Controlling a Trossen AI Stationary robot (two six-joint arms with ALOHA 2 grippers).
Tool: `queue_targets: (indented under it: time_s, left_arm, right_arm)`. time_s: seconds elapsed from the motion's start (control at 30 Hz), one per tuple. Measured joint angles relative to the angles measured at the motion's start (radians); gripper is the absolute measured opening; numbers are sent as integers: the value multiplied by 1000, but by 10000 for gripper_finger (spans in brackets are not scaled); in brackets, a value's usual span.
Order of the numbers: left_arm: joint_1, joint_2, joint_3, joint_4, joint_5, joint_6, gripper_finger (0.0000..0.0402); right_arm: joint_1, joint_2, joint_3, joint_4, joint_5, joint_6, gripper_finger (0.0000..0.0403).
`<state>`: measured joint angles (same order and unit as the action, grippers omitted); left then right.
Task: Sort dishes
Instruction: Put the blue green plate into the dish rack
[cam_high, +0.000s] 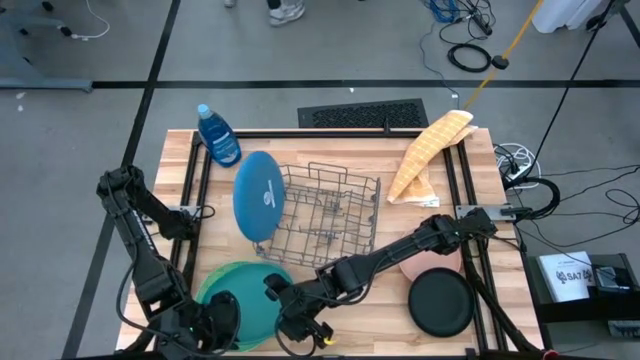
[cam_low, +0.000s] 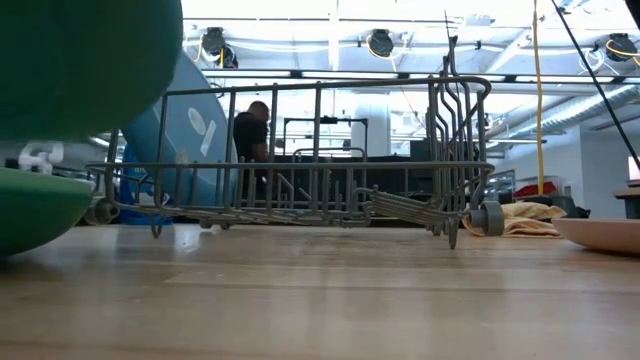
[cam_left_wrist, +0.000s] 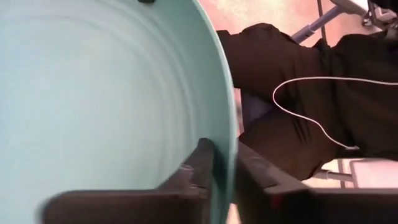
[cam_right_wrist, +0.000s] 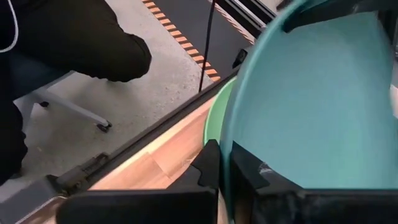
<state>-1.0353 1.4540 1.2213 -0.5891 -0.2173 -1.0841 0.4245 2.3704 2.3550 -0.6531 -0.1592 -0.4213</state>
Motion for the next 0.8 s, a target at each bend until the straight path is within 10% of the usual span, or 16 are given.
queue_targets:
  time_s: [0.33, 0.57, 0.8]
  left_arm:
    - [-1, -21, -2, 167, 18, 88, 3]
    - [-1, -66, 24, 231, -62, 196, 1]
    - [-1, -97, 73, 214, -294, 318, 1]
  right_arm:
    - [52, -44, 0, 43, 55, -27, 94]
    - [133, -205, 3, -21, 413, -146, 211]
    - [237, -421, 4, -167, 707, -117, 228]
